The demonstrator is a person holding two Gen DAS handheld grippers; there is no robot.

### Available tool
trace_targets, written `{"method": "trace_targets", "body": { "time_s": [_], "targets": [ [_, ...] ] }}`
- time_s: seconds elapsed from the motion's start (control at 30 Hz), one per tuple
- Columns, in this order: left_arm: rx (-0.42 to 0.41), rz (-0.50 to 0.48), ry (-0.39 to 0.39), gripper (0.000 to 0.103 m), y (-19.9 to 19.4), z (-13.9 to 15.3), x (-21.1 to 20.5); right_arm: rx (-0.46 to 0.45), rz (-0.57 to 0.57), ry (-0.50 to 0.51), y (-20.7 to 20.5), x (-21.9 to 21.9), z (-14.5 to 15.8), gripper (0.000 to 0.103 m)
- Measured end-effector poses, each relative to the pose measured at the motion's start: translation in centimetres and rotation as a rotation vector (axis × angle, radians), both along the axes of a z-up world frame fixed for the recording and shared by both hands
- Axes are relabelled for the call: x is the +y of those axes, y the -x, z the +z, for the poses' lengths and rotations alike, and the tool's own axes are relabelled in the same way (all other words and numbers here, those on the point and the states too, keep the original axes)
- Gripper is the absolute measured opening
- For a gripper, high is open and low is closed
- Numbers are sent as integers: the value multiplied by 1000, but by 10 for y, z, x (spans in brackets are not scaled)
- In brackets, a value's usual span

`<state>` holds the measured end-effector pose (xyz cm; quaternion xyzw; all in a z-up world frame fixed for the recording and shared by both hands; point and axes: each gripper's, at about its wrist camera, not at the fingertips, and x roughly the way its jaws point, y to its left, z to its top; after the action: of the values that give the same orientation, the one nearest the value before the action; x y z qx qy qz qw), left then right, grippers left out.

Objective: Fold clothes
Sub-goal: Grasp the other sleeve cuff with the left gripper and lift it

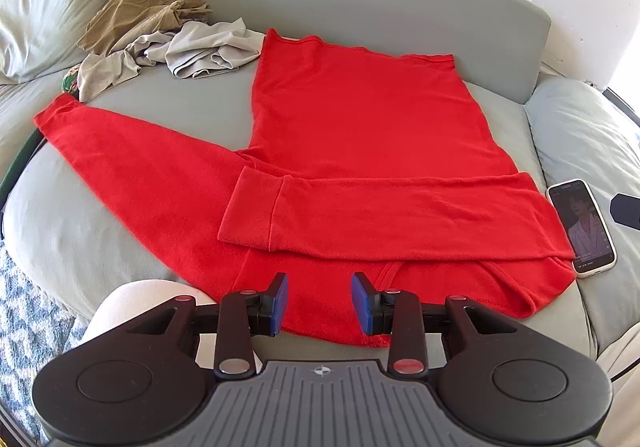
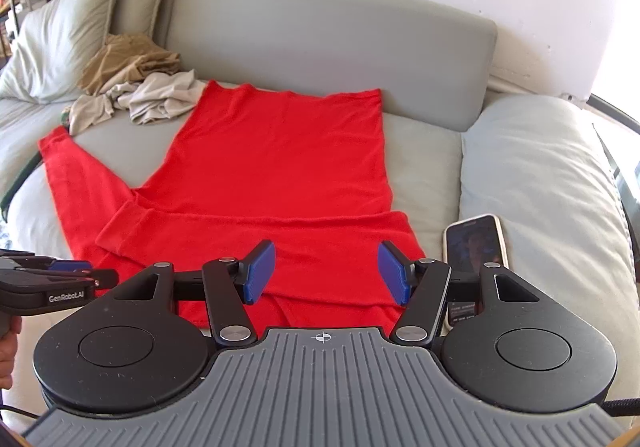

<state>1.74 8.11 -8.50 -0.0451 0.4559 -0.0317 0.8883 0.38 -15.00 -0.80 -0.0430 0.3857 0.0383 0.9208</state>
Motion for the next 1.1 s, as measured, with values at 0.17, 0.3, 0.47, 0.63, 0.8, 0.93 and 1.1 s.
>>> {"method": "trace_targets", "body": {
  "time_s": [0.17,0.3,0.47,0.63,0.8,0.93,1.1],
  "targets": [
    [-2,19,23,34,0,-2,9,12,-8,-1,-3,2,-3,64],
    [-13,110,94,41,-3,-5,40,53,24,-75,-14,4,-19,65],
    [-63,384,248,41,-2,-7,131,238,70,-187,-37,21,-68,42],
    [-162,645,425,41,-6,-31,239,187,69,-361,-44,27,-54,52],
    [-190,768,665,42,-42,-71,318,80,-16,-574,-59,16,-28,69],
    [-229,751,858,43,-76,-92,345,93,-84,-656,-78,19,-24,69],
    [-226,763,950,45,-121,-105,366,82,-78,-654,-89,37,-19,69]
  ]
}}
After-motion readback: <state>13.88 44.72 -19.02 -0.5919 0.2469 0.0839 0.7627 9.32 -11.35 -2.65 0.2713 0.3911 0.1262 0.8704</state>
